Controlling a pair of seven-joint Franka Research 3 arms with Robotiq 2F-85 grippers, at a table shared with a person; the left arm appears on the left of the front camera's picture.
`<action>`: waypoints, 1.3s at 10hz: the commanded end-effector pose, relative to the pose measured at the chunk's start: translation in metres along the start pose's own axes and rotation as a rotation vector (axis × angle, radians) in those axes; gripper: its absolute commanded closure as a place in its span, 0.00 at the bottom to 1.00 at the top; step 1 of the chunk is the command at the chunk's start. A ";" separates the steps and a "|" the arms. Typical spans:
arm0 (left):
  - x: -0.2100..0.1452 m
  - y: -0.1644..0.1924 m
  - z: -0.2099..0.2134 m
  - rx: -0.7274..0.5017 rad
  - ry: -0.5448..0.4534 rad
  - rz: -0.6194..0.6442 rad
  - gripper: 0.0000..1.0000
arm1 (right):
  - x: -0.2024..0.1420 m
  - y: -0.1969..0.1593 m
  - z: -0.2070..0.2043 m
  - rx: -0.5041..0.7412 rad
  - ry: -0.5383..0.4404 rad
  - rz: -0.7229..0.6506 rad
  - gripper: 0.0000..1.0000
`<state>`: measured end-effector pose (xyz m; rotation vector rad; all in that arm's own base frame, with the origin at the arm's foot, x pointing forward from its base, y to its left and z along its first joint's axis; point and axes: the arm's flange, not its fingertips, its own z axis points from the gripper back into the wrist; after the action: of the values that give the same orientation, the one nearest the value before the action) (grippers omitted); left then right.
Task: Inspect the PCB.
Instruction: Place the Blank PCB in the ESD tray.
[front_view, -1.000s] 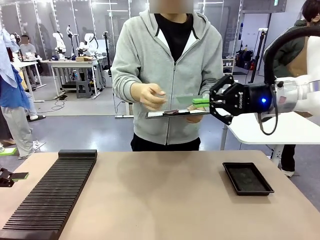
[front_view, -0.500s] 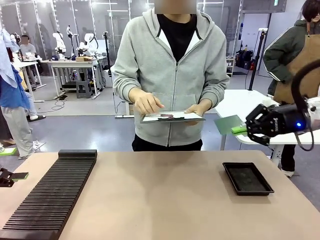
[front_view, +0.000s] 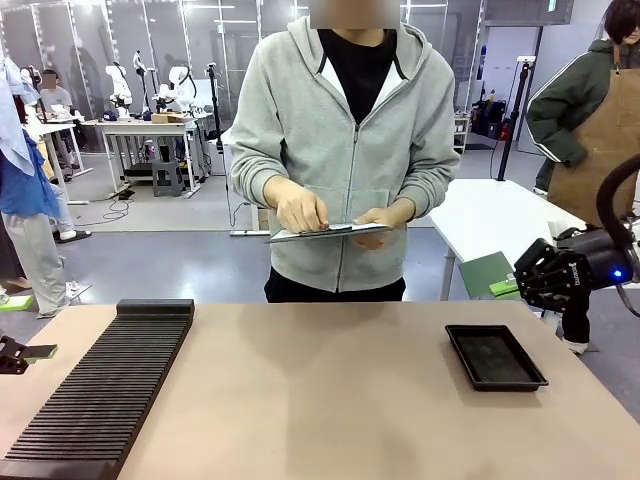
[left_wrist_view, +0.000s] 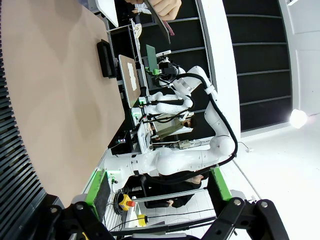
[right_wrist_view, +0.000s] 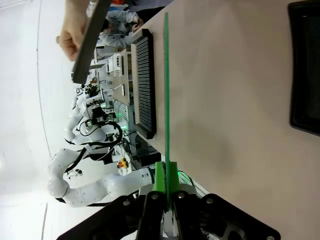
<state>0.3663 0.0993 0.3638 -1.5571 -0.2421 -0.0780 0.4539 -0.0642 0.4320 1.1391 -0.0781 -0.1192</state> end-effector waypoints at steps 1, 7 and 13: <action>0.000 0.000 0.001 0.001 0.000 0.000 0.00 | 0.001 0.011 0.010 -0.016 -0.021 -0.022 0.97; 0.000 0.000 0.001 0.001 0.000 0.000 0.00 | 0.036 -0.038 -0.018 -0.173 0.061 0.031 0.97; 0.000 0.000 0.001 0.001 0.000 0.000 0.00 | 0.073 -0.084 -0.045 -0.360 0.099 0.063 0.97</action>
<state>0.3663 0.0993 0.3637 -1.5571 -0.2420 -0.0780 0.5198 -0.0670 0.3412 0.8001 -0.0064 -0.0395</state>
